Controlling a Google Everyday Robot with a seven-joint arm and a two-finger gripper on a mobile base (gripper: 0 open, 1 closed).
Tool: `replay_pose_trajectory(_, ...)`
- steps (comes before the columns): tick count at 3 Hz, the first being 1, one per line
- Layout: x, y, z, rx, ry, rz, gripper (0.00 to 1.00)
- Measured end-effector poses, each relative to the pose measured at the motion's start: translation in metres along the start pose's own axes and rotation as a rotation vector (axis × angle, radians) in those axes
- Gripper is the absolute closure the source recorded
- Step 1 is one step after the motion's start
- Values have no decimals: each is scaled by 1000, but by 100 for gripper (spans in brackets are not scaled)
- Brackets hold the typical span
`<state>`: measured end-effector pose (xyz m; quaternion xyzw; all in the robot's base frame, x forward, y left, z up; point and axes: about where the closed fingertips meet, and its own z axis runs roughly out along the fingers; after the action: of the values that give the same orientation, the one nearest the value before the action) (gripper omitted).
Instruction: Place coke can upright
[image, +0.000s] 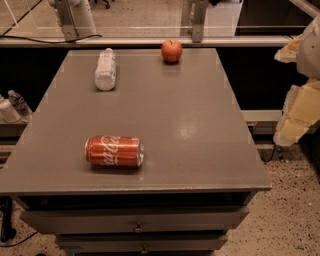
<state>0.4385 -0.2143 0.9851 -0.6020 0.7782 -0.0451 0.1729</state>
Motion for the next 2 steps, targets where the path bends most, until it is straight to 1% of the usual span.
replay_pose_trajectory(1, 0, 0, 0, 0, 0, 0, 0)
replay_pose_trajectory(2, -6, 1, 1, -3, -13, -4, 0)
